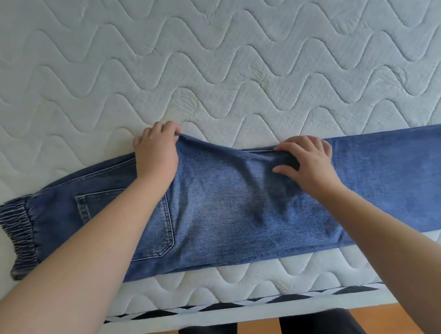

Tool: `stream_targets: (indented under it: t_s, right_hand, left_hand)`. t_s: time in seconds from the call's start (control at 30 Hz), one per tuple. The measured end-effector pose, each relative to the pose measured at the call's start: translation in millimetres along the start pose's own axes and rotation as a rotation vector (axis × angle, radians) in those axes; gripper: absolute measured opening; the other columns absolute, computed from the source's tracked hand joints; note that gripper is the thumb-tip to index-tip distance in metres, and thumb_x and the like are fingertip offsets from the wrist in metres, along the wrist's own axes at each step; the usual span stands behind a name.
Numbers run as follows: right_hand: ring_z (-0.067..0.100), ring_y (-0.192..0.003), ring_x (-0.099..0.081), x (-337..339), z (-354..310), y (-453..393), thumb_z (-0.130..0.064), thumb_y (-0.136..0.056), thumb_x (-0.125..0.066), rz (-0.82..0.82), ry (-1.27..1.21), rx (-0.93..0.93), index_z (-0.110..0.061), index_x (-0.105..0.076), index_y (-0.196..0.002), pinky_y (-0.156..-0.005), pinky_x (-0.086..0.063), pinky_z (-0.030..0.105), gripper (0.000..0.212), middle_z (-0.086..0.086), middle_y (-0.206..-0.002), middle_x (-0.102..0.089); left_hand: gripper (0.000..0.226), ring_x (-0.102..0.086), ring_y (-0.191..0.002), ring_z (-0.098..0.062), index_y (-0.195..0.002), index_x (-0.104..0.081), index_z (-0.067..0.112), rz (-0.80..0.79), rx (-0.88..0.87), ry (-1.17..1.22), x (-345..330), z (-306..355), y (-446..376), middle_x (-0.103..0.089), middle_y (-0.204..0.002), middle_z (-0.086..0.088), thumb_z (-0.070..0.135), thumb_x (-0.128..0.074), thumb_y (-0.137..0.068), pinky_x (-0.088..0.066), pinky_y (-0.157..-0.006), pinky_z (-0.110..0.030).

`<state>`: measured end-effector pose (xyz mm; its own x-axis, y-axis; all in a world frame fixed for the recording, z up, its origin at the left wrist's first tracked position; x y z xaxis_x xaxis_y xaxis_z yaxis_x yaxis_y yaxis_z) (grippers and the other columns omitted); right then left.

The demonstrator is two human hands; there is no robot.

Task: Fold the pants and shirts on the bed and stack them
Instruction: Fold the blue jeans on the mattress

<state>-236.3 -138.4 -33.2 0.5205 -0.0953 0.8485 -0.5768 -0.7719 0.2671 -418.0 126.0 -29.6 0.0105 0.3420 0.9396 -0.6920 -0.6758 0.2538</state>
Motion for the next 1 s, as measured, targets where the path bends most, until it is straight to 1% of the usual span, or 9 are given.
stream_targets:
  t_s: [0.1, 0.2, 0.27, 0.37, 0.5, 0.63, 0.73, 0.83, 1.0]
  right_hand:
    - [0.023, -0.120, -0.043, 3.2, 7.6, -5.1, -0.048, -0.083, -0.070, 0.090, 0.003, -0.109, -0.024, -0.073, -0.089, -0.104, -0.019, 0.041, 0.026, -0.007, -0.111, -0.061]
    - [0.023, -0.117, -0.042, 5.5, 12.5, -11.2, -0.052, -0.084, -0.068, 0.127, 0.038, -0.243, -0.022, -0.068, -0.085, -0.105, -0.018, 0.042, 0.029, -0.006, -0.107, -0.059]
    - [0.023, -0.119, -0.041, 4.6, 15.7, -10.5, -0.051, -0.088, -0.064, 0.141, 0.086, -0.254, -0.023, -0.065, -0.101, -0.108, -0.017, 0.040, 0.031, -0.003, -0.114, -0.058]
    - [0.022, -0.127, -0.038, 6.6, 26.3, -2.1, -0.049, -0.092, -0.058, 0.165, 0.064, -0.277, -0.024, -0.057, -0.126, -0.112, -0.016, 0.038, 0.042, -0.002, -0.130, -0.052]
    - [0.021, -0.145, -0.025, 16.2, 59.7, 20.8, -0.047, -0.096, -0.054, 0.188, 0.030, -0.322, -0.022, -0.040, -0.146, -0.117, -0.010, 0.040, 0.058, 0.000, -0.153, -0.037]
    - [0.019, -0.151, -0.010, 26.6, 109.1, 61.3, -0.047, -0.096, -0.052, 0.084, 0.105, -0.341, -0.021, -0.023, -0.155, -0.120, -0.007, 0.040, 0.070, -0.001, -0.163, -0.018]
    - [0.019, -0.152, -0.002, 31.3, 141.5, 88.5, -0.056, -0.096, -0.045, 0.009, 0.146, -0.385, -0.025, -0.012, -0.157, -0.122, -0.004, 0.041, 0.076, -0.001, -0.165, -0.004]
    - [0.017, -0.152, 0.005, 32.3, 165.5, 108.2, -0.064, -0.095, -0.035, -0.036, 0.171, -0.445, -0.031, -0.004, -0.157, -0.122, 0.001, 0.040, 0.077, -0.004, -0.165, 0.004]
    - [0.015, -0.151, 0.006, 33.6, 187.0, 121.3, -0.071, -0.093, -0.024, -0.040, 0.196, -0.475, -0.036, 0.002, -0.156, -0.122, 0.002, 0.039, 0.076, -0.007, -0.165, 0.006]
  left_hand:
    - [0.026, -0.051, -0.110, -0.036, -0.120, -0.061, 0.016, 0.030, 0.064, -0.035, 1.4, 8.0, 5.4, -0.059, -0.118, -0.012, 0.008, -0.051, -0.097, -0.033, -0.089, -0.045]
    - [0.032, -0.049, -0.119, -0.036, -0.125, -0.059, 0.011, 0.114, -0.058, -0.057, 3.6, 29.0, 13.4, -0.055, -0.126, -0.013, 0.011, -0.054, -0.093, -0.035, -0.098, -0.048]
    - [0.034, -0.049, -0.124, -0.036, -0.126, -0.058, 0.007, 0.136, -0.216, -0.058, -0.9, 49.8, 23.2, -0.055, -0.132, -0.015, 0.018, -0.053, -0.095, -0.037, -0.100, -0.048]
    - [0.044, -0.046, -0.134, -0.035, -0.136, -0.055, 0.006, 0.078, -0.458, -0.076, -21.1, 88.2, 44.2, -0.050, -0.145, -0.017, 0.027, -0.046, -0.099, -0.037, -0.108, -0.049]
    - [0.058, -0.029, -0.147, -0.026, -0.153, -0.034, 0.014, -0.056, -0.671, -0.217, -57.6, 135.9, 73.1, -0.029, -0.161, -0.007, 0.037, -0.041, -0.100, -0.027, -0.118, -0.045]
    - [0.065, -0.018, -0.151, -0.025, -0.157, -0.022, 0.019, -0.184, -0.678, -0.312, -83.5, 180.7, 85.1, -0.015, -0.165, -0.007, 0.046, -0.039, -0.101, -0.019, -0.121, -0.048]
    - [0.067, -0.004, -0.153, -0.023, -0.159, -0.010, 0.021, -0.233, -0.660, -0.369, -97.5, 206.3, 84.0, 0.001, -0.166, -0.004, 0.054, -0.021, -0.102, -0.008, -0.122, -0.049]
    - [0.072, 0.004, -0.153, -0.020, -0.158, 0.001, 0.019, -0.225, -0.650, -0.385, -108.2, 225.9, 76.2, 0.010, -0.166, -0.002, 0.058, -0.009, -0.099, -0.001, -0.123, -0.048]
    - [0.076, 0.006, -0.153, -0.019, -0.154, 0.015, 0.019, -0.189, -0.632, -0.373, -120.1, 237.2, 65.8, 0.020, -0.162, -0.001, 0.063, -0.006, -0.096, 0.002, -0.123, -0.047]
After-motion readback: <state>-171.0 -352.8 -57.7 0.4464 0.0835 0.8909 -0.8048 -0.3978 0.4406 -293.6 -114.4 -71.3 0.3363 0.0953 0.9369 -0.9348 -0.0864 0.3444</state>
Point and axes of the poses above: each hand's wrist, its own y-axis away from the middle knuckle, its own x-axis out of the back of the hand, z = x × y, the point moved 2 cm from there along -y, towards the middle knuckle
